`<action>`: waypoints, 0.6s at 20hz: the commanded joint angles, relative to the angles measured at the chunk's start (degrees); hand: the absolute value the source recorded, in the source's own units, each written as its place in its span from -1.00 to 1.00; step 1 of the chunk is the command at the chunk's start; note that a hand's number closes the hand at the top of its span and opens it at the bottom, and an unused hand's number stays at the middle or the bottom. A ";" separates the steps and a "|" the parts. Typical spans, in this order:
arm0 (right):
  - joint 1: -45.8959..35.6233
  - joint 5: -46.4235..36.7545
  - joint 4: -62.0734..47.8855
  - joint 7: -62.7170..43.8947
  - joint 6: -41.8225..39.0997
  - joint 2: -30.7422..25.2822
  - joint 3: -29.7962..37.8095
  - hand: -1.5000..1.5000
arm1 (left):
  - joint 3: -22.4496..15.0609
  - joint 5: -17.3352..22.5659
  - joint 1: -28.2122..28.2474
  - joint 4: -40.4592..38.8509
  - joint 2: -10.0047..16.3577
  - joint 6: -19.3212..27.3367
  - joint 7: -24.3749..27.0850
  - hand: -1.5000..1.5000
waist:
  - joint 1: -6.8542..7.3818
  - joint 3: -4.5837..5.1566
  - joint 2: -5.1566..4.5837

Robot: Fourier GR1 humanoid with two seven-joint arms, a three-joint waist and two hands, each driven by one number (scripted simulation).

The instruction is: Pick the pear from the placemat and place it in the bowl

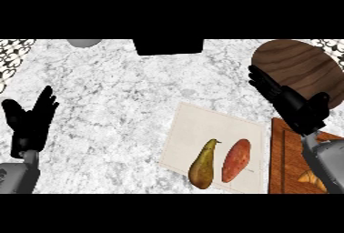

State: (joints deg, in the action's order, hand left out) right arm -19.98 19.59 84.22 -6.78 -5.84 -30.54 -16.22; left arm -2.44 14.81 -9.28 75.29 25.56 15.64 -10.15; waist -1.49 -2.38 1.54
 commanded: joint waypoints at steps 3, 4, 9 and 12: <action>6.03 5.41 2.45 8.12 -3.58 2.74 3.56 1.00 | -1.53 -5.02 -1.96 8.25 2.51 1.27 2.43 0.00 | 1.16 2.24 -1.20; 4.48 8.37 3.97 7.39 -5.58 2.67 4.79 1.00 | -2.14 -6.84 -2.53 9.23 2.59 2.39 3.51 0.00 | 1.15 2.25 -1.16; 11.67 -4.46 -0.88 15.84 13.93 2.35 12.35 -1.00 | -4.70 -9.02 -5.43 10.91 1.17 3.54 2.96 0.00 | -2.43 2.11 -0.97; 20.66 -2.68 5.97 27.34 6.75 4.86 10.49 -1.00 | -6.68 -10.85 -1.53 15.17 -0.14 3.69 3.26 0.00 | 0.53 2.31 -1.20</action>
State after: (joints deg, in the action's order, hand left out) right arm -7.16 17.81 86.30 11.35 0.23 -28.48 -6.50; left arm -6.95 6.18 -11.99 86.53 26.50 18.58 -6.45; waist -1.84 -0.20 0.53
